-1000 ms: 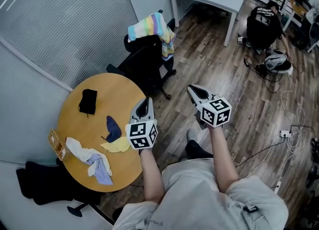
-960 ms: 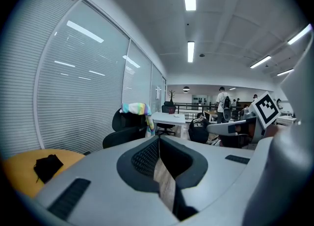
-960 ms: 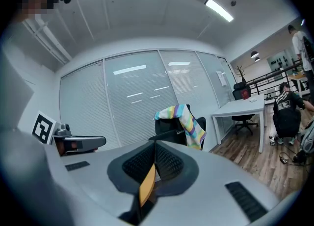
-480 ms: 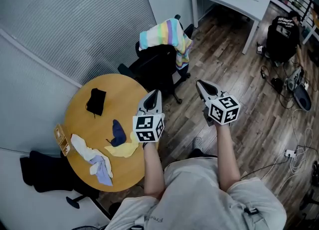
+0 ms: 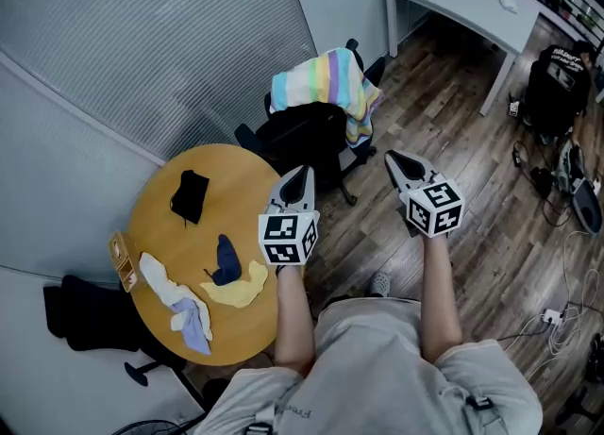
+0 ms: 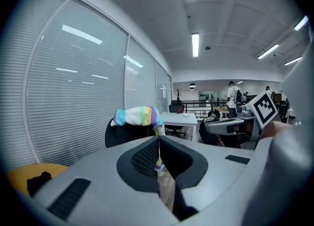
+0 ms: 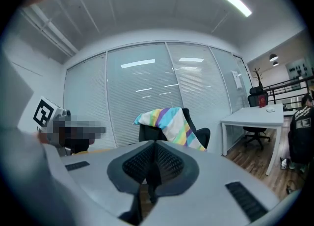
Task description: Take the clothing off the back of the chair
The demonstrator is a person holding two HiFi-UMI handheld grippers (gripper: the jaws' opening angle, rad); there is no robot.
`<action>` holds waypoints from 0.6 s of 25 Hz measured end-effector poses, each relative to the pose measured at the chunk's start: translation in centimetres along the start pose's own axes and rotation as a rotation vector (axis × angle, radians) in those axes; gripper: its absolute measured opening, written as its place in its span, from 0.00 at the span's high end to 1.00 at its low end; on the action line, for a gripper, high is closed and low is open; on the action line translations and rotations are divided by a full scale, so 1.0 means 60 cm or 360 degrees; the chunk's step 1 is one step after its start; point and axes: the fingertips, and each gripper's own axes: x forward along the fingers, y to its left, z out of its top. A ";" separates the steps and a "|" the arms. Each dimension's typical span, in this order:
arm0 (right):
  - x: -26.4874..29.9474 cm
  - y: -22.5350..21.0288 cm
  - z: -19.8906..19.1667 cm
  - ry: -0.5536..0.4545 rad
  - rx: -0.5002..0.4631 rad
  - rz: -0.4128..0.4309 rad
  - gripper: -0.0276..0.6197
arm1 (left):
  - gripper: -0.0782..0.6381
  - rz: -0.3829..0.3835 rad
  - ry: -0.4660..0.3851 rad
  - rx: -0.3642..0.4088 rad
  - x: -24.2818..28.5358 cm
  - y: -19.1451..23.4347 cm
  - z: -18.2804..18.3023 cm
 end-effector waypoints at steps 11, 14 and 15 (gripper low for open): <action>0.025 -0.037 -0.023 0.0075 0.0014 0.0045 0.92 | 0.85 0.0027 0.0024 -0.0081 0.037 0.015 -0.021; 0.031 -0.042 -0.029 0.0082 0.0033 0.0049 0.92 | 0.85 0.0041 0.0042 -0.0105 0.040 0.025 -0.030; 0.034 -0.044 -0.030 0.0083 0.0039 0.0049 0.92 | 0.85 0.0044 0.0044 -0.0109 0.042 0.028 -0.030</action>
